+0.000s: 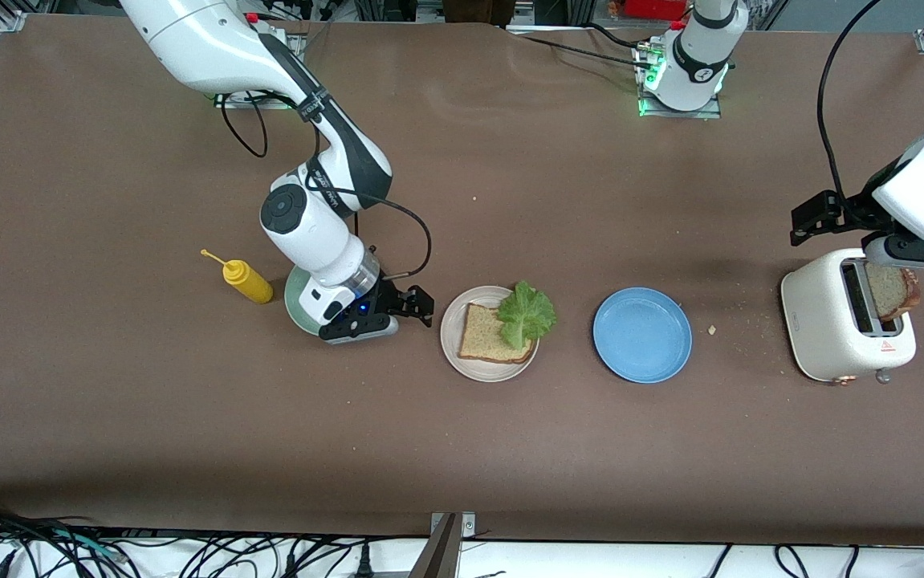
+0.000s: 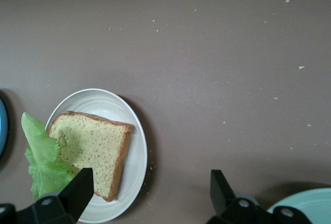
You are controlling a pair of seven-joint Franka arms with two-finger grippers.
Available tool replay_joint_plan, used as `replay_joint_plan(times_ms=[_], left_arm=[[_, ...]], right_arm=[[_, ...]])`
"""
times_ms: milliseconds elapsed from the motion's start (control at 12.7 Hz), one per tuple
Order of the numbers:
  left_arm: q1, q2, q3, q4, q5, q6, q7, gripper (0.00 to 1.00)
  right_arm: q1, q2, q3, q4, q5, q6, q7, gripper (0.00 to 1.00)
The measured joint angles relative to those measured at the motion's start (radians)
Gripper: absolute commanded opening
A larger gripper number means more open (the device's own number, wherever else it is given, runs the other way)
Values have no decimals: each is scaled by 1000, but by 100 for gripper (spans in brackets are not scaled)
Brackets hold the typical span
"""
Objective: Make sandwich in beige plate with both arms
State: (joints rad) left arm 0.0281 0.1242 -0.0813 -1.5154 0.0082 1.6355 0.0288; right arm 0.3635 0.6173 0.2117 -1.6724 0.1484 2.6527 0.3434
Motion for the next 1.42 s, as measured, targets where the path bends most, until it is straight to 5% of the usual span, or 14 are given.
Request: replay_joint_plan(times_ms=[631, 1419], left_arm=[[123, 17, 12, -1, 42, 6, 10, 100], [339, 196, 15, -13, 93, 147, 187, 100]], right_arm=[[-105, -121, -2, -1, -4, -341, -49, 100], [-252, -321, -4, -4, -99, -672, -88, 100]])
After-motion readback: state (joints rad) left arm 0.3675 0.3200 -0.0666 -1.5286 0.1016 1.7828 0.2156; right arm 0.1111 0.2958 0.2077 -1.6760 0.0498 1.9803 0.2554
